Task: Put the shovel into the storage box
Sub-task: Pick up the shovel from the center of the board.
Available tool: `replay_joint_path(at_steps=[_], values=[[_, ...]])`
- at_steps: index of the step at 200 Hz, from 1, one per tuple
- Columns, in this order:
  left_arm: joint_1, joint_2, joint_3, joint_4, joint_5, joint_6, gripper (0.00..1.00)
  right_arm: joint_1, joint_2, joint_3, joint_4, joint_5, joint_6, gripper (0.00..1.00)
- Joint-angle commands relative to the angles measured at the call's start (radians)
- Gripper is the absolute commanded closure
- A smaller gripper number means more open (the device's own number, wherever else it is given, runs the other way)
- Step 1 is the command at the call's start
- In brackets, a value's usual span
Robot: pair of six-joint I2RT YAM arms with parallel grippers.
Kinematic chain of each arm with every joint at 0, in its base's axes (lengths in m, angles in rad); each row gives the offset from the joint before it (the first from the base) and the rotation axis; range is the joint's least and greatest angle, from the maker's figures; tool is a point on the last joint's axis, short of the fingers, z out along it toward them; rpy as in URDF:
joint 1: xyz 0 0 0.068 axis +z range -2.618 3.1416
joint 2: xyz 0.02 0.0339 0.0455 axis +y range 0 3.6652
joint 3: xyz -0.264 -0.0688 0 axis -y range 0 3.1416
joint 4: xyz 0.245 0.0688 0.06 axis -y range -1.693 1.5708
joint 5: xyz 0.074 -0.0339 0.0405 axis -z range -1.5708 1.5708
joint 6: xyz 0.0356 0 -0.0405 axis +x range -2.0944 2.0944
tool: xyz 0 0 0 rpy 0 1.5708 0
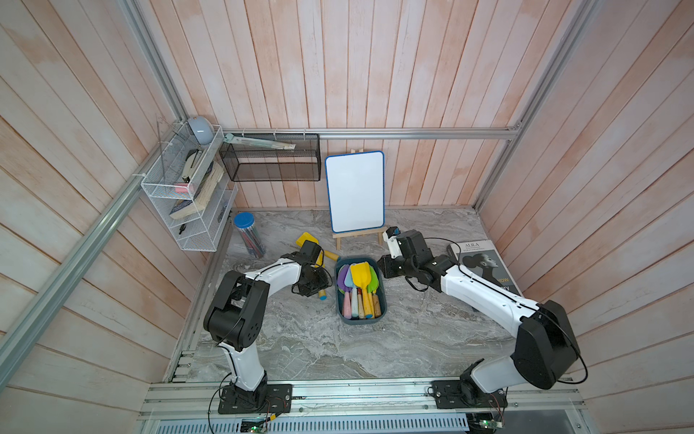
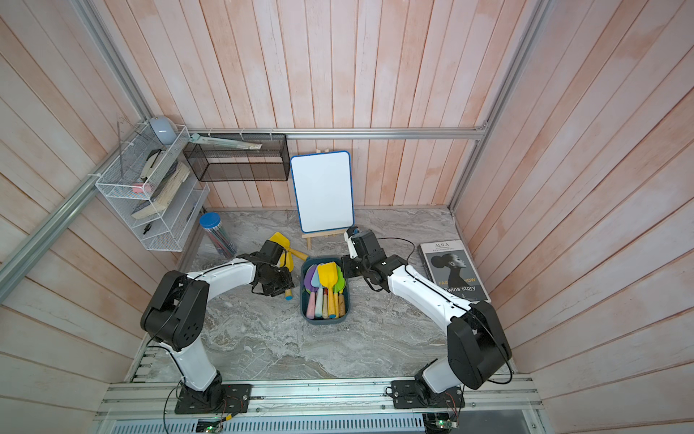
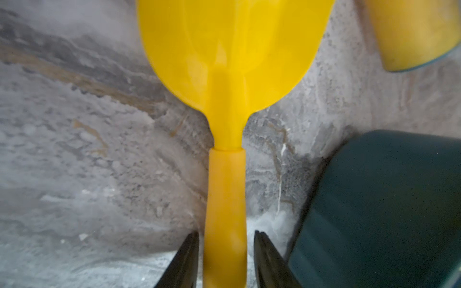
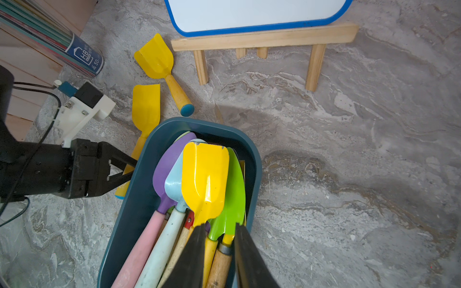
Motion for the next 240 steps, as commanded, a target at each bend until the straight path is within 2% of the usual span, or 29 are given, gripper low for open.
replay_joint_path(at_steps=[1, 71, 124, 173, 201, 240], values=[[0.006, 0.010, -0.023, 0.008, -0.016, -0.007, 0.63, 0.003, -0.020, -0.015, 0.001, 0.000, -0.005, 0.73], [0.006, -0.068, -0.043, -0.010, -0.034, 0.006, 0.71, 0.003, -0.048, -0.042, 0.034, -0.039, 0.014, 0.73], [-0.010, -0.252, -0.044, -0.107, -0.005, 0.050, 0.71, 0.006, -0.036, -0.048, 0.116, -0.136, 0.077, 0.73], [-0.087, -0.375, 0.000, -0.217, 0.060, 0.084, 0.71, 0.042, 0.044, 0.019, 0.129, -0.143, 0.131, 0.72], [-0.145, -0.397, 0.013, -0.231, 0.116, 0.088, 0.71, 0.074, 0.079, 0.065, 0.140, -0.118, 0.182, 0.72], [-0.193, -0.393, 0.033, -0.270, 0.100, 0.086, 0.71, 0.115, 0.117, 0.118, 0.165, -0.081, 0.243, 0.71]])
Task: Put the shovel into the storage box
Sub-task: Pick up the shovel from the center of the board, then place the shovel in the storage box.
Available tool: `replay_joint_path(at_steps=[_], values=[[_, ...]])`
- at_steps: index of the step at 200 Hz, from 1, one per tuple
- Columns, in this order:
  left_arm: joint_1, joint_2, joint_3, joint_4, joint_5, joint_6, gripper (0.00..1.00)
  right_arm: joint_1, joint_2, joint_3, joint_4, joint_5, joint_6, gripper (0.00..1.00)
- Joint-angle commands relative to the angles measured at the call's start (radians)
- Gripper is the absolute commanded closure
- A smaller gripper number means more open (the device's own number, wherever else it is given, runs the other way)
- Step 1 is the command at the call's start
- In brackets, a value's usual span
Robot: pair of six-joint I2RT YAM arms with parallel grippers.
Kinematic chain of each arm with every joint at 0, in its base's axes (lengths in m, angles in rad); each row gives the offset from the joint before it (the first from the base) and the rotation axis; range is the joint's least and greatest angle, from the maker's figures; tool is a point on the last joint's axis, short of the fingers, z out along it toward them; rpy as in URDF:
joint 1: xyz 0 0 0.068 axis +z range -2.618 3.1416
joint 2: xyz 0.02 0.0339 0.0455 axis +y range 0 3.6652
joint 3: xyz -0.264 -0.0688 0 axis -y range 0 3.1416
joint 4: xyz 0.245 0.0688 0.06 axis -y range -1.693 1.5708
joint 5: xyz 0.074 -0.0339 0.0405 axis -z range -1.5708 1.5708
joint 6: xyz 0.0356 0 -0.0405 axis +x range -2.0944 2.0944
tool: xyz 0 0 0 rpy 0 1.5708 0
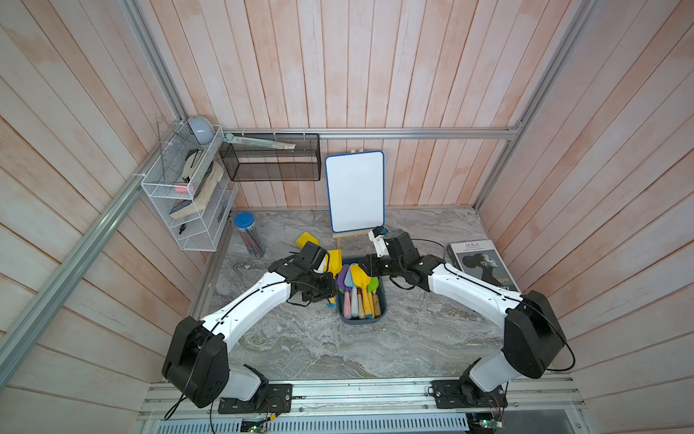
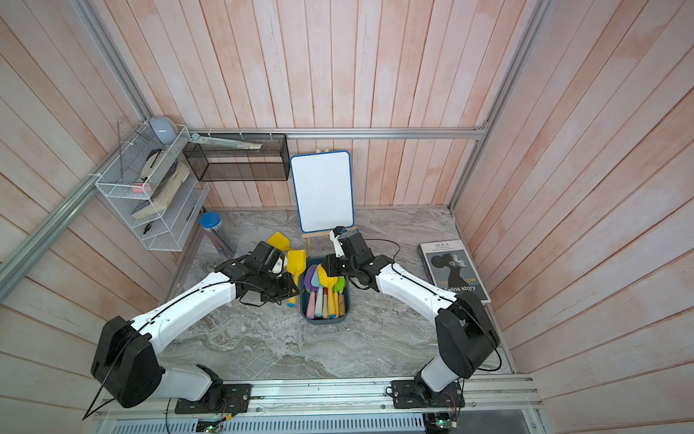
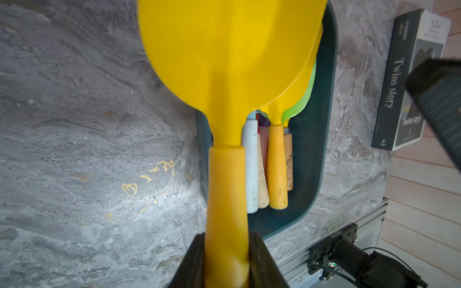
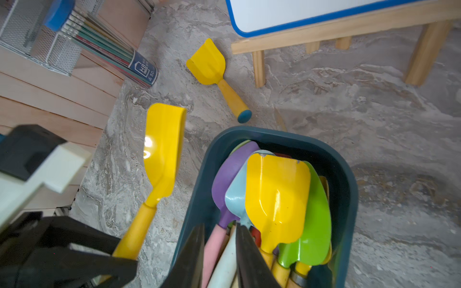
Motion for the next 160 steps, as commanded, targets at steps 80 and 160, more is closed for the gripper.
replay_joint_path(at_steps=[80, 160], values=[[-0.064, 0.017, 0.067, -0.011, -0.005, -0.004, 0.71, 0.047, 0.088, 0.068, 0.062, 0.095, 0.142, 0.69], [-0.070, 0.038, 0.077, -0.003, -0.009, -0.003, 0.70, 0.061, 0.119, 0.089, 0.054, 0.101, 0.140, 0.69]])
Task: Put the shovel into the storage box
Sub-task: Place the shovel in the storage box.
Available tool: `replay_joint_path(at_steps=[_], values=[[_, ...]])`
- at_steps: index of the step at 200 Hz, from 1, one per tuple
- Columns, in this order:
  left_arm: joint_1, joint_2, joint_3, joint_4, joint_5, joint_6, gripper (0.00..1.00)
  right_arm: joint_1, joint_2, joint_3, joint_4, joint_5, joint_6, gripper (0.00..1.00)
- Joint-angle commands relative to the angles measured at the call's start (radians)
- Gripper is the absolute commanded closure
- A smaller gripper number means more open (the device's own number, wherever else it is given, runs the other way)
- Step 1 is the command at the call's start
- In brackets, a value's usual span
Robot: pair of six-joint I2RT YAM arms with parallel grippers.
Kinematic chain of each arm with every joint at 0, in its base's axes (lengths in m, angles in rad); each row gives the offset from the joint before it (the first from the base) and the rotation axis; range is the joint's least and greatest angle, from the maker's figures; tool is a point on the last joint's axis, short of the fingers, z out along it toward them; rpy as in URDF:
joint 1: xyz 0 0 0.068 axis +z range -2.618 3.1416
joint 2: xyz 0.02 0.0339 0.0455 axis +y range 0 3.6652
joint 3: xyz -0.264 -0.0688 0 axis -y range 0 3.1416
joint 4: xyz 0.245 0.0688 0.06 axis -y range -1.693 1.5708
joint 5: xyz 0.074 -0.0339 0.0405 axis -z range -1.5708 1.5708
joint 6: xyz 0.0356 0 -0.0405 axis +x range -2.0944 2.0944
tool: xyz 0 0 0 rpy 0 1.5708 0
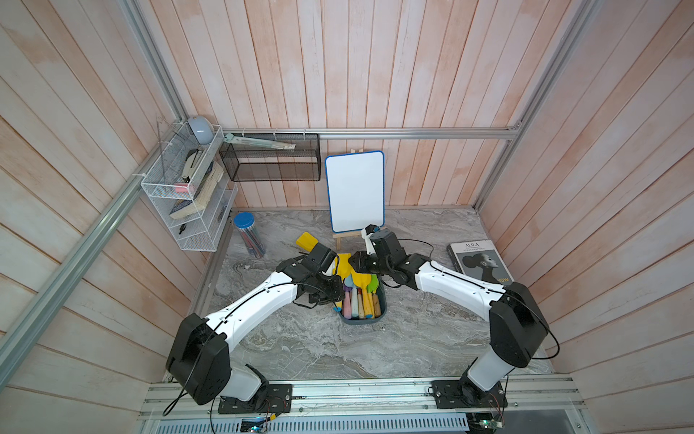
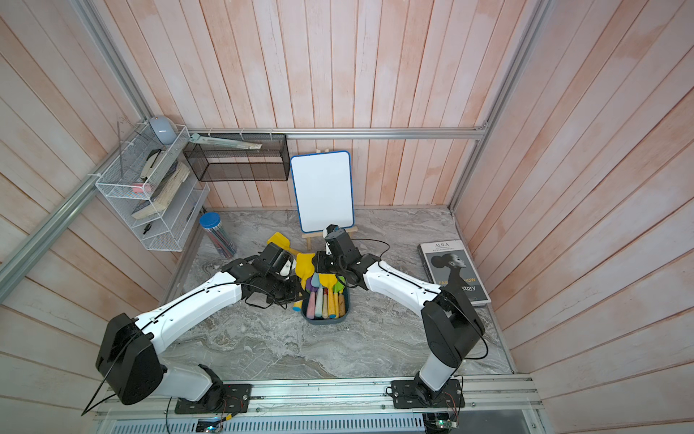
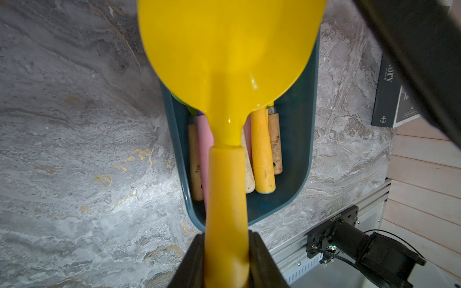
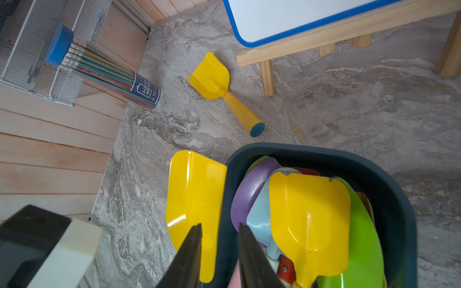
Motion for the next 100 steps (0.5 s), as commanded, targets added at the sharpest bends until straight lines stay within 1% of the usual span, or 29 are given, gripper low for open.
replay_joint_path(at_steps=[1, 38, 56, 76, 100], values=[[-0.004, 0.011, 0.035, 0.017, -0.007, 0.002, 0.70, 0.008, 0.024, 0.030, 0.004, 0.017, 0.007, 0.69], [-0.006, 0.013, 0.047, 0.015, -0.008, 0.002, 0.70, 0.010, 0.047, 0.039, -0.001, 0.016, 0.005, 0.69], [-0.007, 0.018, 0.053, 0.014, -0.010, 0.002, 0.70, 0.014, 0.058, 0.046, -0.004, 0.013, 0.004, 0.72], [-0.007, 0.024, 0.055, 0.014, -0.010, 0.002, 0.70, 0.016, 0.068, 0.056, -0.009, 0.014, 0.002, 0.76], [-0.008, 0.028, 0.055, 0.015, -0.011, 0.002, 0.70, 0.019, 0.075, 0.065, -0.025, 0.023, -0.001, 0.85]])
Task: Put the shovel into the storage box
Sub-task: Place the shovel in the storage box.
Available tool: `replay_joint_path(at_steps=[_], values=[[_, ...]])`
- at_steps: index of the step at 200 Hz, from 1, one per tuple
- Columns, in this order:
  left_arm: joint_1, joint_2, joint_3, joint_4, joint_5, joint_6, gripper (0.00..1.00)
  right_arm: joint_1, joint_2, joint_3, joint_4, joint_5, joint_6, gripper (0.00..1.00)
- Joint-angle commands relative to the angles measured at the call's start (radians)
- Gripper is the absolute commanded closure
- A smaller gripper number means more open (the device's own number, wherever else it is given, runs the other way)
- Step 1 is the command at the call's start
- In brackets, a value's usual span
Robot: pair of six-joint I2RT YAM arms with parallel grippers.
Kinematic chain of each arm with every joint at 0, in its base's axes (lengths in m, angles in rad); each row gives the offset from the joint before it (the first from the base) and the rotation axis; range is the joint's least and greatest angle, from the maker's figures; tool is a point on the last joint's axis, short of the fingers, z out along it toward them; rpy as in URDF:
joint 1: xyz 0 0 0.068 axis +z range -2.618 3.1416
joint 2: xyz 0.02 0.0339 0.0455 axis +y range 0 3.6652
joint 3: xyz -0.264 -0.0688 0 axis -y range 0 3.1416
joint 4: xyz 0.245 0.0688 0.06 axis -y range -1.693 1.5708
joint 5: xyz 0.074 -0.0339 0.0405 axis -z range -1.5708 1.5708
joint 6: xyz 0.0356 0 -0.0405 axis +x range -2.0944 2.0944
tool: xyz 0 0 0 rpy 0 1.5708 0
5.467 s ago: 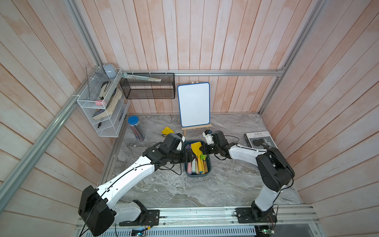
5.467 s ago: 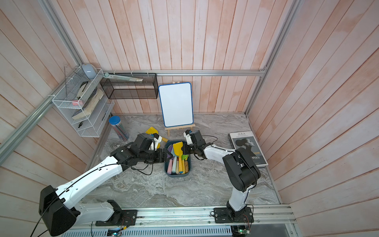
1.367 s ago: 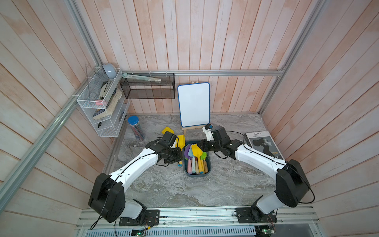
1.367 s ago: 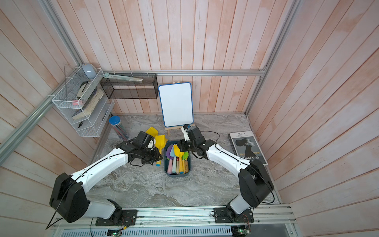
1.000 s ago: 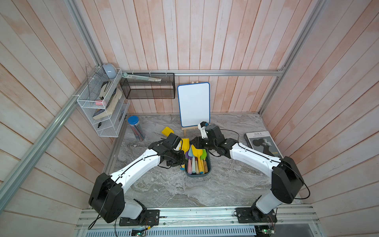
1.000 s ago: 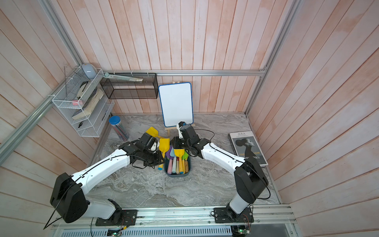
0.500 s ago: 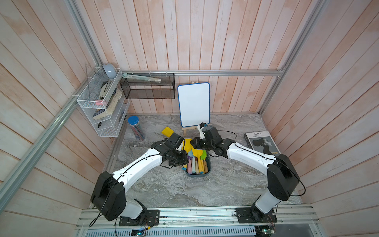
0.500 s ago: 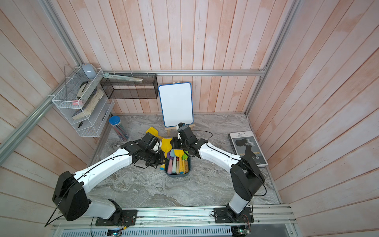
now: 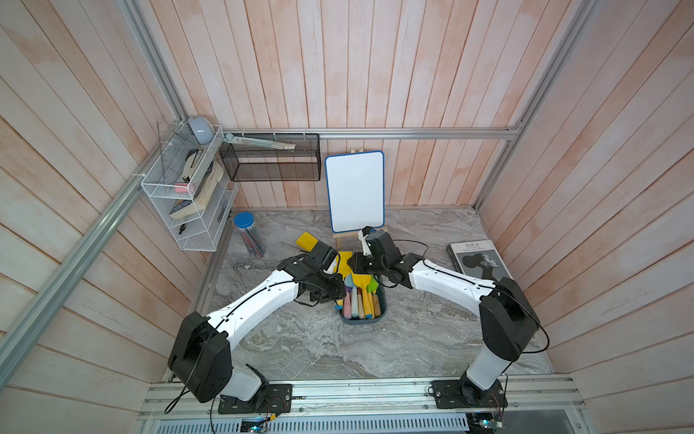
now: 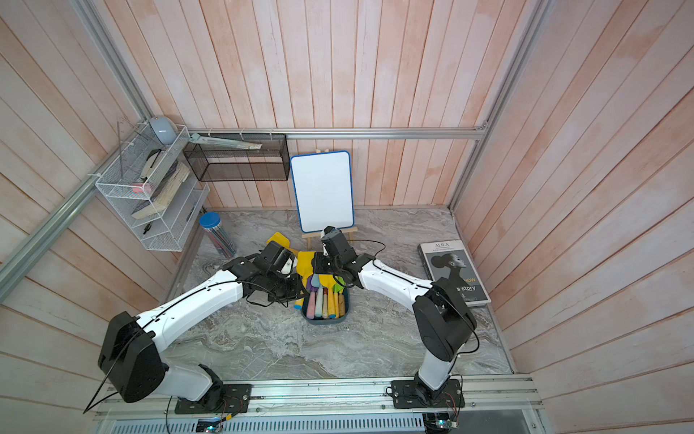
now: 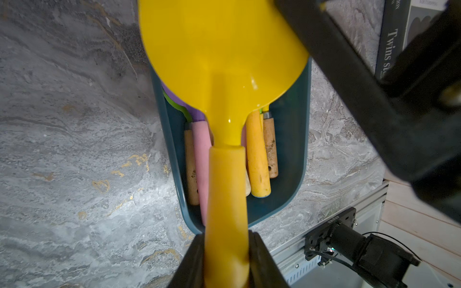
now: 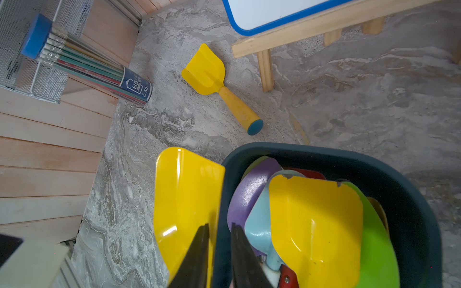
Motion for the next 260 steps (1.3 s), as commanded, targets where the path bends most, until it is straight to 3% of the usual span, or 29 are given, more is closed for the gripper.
replay_joint_path(at_steps=[1, 33, 103, 260], values=[[-0.007, 0.013, 0.030, 0.016, -0.009, 0.001, 0.70, 0.011, 0.020, 0.036, -0.022, 0.019, -0.004, 0.85], [-0.007, 0.015, 0.034, 0.018, -0.009, -0.002, 0.66, 0.013, 0.025, 0.039, -0.038, 0.034, -0.007, 1.00], [-0.007, 0.004, 0.049, 0.026, 0.012, 0.002, 0.28, 0.013, 0.022, 0.030, -0.035, 0.057, -0.037, 1.00], [-0.007, -0.081, 0.004, 0.125, 0.044, 0.028, 0.26, -0.111, -0.013, -0.153, 0.129, -0.104, -0.154, 1.00]])
